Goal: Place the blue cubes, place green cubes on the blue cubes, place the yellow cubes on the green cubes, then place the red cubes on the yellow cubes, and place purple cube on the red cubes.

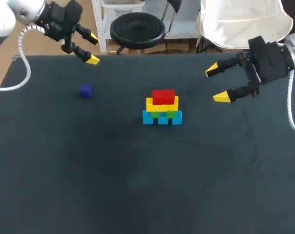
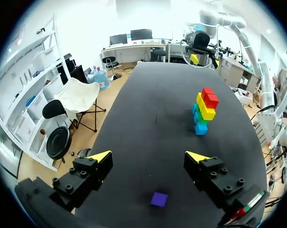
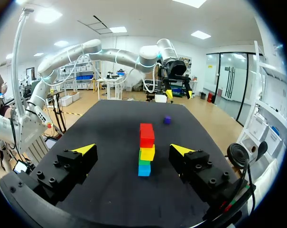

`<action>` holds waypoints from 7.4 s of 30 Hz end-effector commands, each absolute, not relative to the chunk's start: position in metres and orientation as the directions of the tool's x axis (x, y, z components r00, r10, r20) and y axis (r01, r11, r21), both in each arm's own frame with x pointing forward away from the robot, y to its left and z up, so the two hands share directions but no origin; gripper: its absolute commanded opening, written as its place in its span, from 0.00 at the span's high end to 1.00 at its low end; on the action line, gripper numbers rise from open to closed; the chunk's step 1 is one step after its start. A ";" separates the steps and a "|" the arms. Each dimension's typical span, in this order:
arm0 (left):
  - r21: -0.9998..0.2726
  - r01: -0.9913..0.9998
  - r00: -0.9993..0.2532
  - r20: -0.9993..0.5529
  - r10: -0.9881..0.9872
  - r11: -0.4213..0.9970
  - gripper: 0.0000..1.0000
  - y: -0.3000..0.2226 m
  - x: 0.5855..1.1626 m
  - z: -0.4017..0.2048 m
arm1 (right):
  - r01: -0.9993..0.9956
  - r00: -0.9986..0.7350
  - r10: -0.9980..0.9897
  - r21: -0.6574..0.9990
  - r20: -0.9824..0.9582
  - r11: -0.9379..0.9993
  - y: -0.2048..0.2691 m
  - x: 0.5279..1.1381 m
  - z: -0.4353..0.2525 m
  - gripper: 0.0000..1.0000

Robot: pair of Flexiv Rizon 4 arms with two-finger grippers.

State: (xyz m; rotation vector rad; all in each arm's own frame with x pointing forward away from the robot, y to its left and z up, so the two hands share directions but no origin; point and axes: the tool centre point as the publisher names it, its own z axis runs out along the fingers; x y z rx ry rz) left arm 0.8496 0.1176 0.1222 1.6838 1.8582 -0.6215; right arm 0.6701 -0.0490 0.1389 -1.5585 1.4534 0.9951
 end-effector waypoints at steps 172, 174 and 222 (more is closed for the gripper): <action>-0.020 0.998 0.059 -0.015 0.998 -0.059 0.06 0.167 0.837 0.000 | -0.998 0.045 -0.396 -0.027 -0.917 -0.052 -0.049 0.669 0.139 0.00; -0.015 0.998 0.059 -0.018 0.998 -0.059 0.14 0.167 0.837 0.000 | -0.998 0.045 -0.396 -0.027 -0.917 -0.052 -0.049 0.669 0.139 0.00; -0.026 0.996 0.079 -0.058 0.995 -0.081 0.62 0.159 0.813 0.001 | -0.998 0.045 -0.396 -0.027 -0.917 -0.052 -0.049 0.669 0.139 0.00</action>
